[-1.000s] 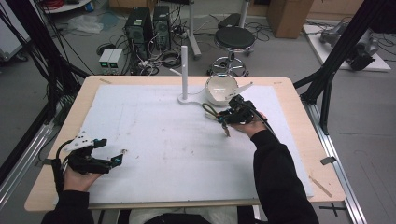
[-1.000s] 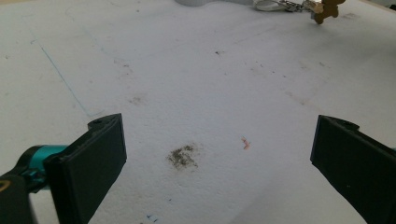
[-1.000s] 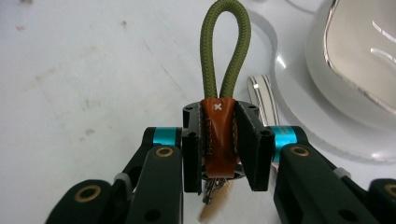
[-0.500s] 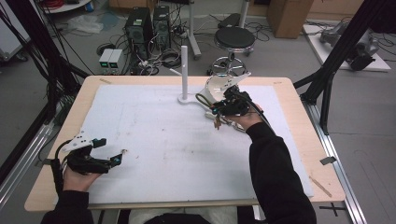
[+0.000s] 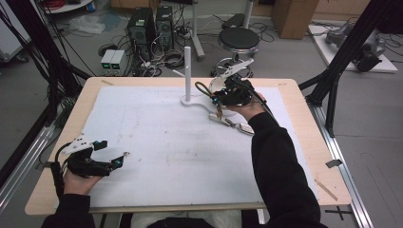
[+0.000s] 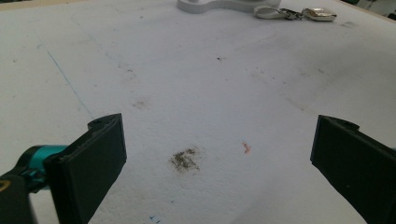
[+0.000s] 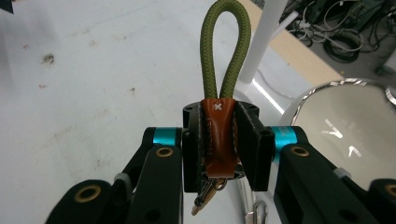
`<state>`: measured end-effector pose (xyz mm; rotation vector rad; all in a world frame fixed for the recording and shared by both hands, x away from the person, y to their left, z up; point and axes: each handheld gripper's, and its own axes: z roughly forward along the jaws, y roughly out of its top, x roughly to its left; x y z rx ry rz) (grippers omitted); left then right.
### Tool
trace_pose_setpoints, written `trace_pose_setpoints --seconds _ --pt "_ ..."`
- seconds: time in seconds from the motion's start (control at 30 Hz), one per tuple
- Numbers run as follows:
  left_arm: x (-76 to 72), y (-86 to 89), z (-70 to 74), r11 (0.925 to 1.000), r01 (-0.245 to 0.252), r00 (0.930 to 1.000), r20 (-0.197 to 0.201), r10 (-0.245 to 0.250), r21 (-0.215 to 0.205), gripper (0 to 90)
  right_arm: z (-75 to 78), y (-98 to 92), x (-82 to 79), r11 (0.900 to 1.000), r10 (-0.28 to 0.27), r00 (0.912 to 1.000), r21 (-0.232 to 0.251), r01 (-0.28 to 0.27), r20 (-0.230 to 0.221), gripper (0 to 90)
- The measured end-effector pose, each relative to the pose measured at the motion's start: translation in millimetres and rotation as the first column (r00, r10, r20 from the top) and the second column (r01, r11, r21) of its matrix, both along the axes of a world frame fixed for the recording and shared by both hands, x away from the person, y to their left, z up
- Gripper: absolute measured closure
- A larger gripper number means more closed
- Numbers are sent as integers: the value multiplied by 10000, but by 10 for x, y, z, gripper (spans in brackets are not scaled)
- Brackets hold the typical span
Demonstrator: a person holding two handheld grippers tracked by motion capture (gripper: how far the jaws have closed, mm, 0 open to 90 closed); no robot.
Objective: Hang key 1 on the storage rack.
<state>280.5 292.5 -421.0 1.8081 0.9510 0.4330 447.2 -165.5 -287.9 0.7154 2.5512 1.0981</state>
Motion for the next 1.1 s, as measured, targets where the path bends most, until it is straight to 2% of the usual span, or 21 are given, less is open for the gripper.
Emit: trace_pose_setpoints --seconds 0.13,0.5,1.1 --pt "-7 10 5 10000 -60 10000 30 60 -35 39 120 21 41 10000 -68 9996 73 66 284 728" --pt "-5 11 -4 10000 -56 10000 -36 56 -46 39 371 105 143 9998 -116 9982 163 107 584 728" --pt "18 12 -15 9999 -11 10000 -55 10 -127 39 562 391 341 9994 74 9974 -334 -51 720 727"
